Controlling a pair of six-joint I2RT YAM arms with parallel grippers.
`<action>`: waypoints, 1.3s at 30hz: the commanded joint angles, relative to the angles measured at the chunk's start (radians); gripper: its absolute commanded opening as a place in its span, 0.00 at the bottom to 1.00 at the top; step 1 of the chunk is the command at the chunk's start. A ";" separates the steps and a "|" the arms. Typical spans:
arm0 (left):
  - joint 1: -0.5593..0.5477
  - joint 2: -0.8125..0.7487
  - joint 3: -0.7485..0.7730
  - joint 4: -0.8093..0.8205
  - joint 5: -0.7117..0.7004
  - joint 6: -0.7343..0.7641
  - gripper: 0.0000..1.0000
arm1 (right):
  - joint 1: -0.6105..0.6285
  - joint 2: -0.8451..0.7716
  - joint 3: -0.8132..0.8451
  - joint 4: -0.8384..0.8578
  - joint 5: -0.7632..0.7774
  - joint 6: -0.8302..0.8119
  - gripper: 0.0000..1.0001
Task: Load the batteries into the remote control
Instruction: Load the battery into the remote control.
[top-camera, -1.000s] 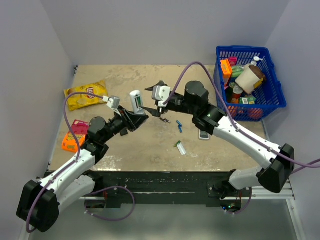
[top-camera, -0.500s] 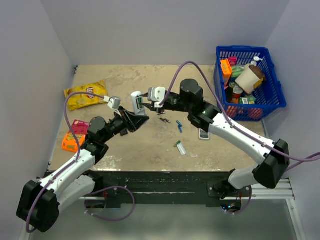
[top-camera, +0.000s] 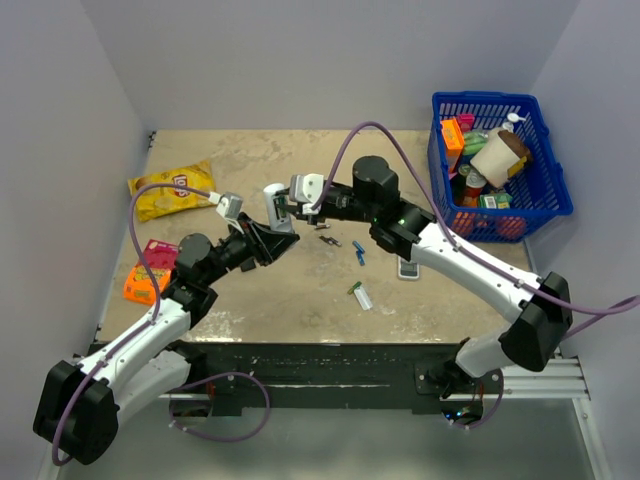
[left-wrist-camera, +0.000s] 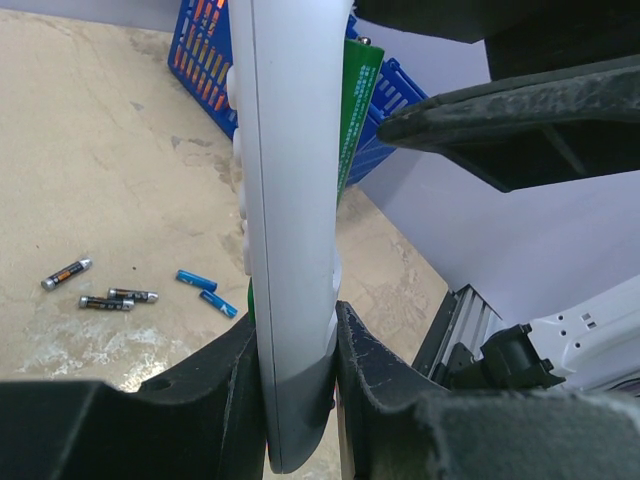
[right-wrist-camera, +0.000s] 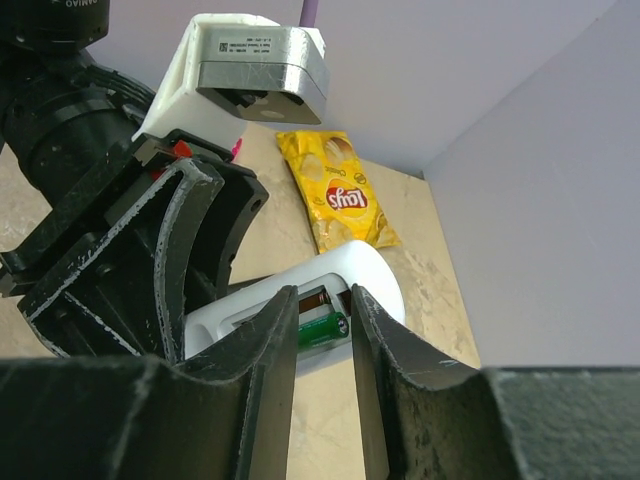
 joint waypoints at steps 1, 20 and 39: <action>-0.003 -0.015 0.053 0.064 0.021 0.011 0.00 | -0.002 0.004 0.052 0.004 -0.017 -0.019 0.29; -0.003 -0.037 0.021 0.202 0.070 0.003 0.00 | -0.007 0.008 0.001 -0.028 -0.052 -0.017 0.23; 0.007 -0.058 0.067 0.343 0.098 -0.066 0.00 | -0.010 0.009 -0.077 -0.065 -0.084 -0.034 0.24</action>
